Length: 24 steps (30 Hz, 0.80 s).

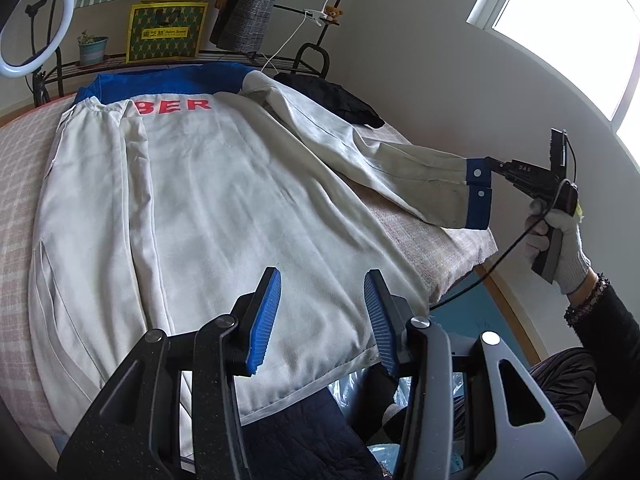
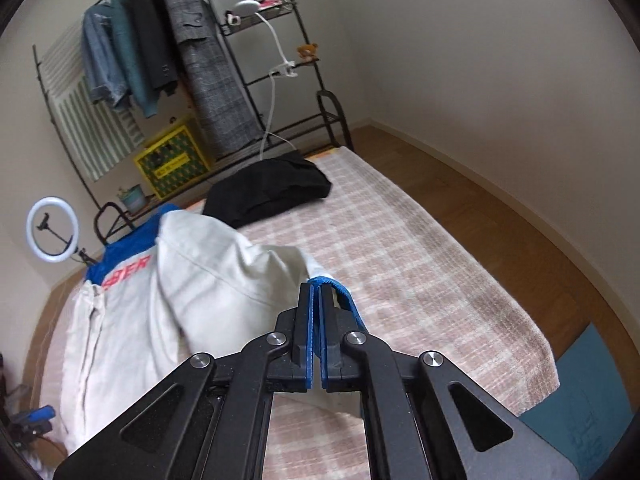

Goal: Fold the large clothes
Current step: 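Lift the cuff with the right gripper and fold the sleeve across the jacket back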

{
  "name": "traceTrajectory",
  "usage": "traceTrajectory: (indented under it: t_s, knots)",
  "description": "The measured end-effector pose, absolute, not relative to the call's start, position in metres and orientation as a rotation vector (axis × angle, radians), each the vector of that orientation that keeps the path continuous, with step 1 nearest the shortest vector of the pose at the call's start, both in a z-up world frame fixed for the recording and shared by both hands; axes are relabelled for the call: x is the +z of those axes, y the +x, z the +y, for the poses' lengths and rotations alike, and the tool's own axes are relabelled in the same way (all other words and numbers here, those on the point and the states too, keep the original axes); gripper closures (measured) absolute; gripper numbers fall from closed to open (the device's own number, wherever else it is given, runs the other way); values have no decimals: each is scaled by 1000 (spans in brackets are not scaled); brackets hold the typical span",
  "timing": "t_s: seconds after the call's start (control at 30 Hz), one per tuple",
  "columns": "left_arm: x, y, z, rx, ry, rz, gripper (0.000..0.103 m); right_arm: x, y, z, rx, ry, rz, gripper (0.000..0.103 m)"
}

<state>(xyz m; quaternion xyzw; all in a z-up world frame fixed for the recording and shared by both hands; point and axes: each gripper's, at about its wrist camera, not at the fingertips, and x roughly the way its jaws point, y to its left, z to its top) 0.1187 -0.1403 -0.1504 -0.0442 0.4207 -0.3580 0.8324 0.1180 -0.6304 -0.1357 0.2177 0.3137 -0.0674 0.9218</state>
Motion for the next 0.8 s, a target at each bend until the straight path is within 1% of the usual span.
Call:
traceTrajectory:
  t_s: [0.17,0.37,0.6,0.8]
  knots:
    - [-151,121,-125,-732,-133,891,59,-102,100,-567,5,375,591,102]
    - [-151,127,-107,-698,-175,889,59,-85,79,-488,224,293,585,102]
    - [-160,136,-88,-665,-272,920,59,-110,68,-387,489,112,705,102]
    - [-174,144,-86,-673,-370,969,59,-143,56,-339,652,-14,797,102]
